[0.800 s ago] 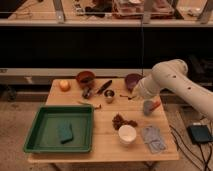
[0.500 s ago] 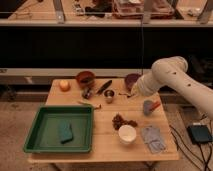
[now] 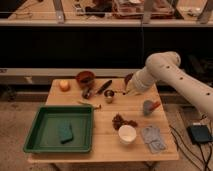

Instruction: Place fork in metal cup

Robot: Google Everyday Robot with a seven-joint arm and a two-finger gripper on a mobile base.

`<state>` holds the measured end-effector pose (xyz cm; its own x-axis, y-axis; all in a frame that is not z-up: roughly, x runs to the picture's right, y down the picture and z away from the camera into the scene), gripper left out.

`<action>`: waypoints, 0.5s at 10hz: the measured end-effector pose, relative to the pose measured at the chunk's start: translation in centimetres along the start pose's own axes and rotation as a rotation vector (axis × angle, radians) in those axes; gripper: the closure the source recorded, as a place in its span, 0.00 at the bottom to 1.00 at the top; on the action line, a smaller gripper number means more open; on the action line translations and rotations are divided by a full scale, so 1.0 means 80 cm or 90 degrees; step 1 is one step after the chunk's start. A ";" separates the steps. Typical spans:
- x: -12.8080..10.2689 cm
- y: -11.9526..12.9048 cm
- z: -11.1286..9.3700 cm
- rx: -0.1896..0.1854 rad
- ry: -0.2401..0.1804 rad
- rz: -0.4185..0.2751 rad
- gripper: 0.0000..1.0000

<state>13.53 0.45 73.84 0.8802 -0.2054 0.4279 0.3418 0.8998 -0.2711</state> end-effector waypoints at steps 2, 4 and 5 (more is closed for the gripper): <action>-0.004 -0.011 0.008 -0.005 -0.004 -0.007 1.00; -0.009 -0.019 0.016 -0.011 -0.008 -0.013 1.00; -0.012 -0.024 0.021 -0.016 -0.012 -0.018 1.00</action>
<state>11.48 -0.39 75.41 0.8642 -0.2225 0.4513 0.3741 0.8840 -0.2804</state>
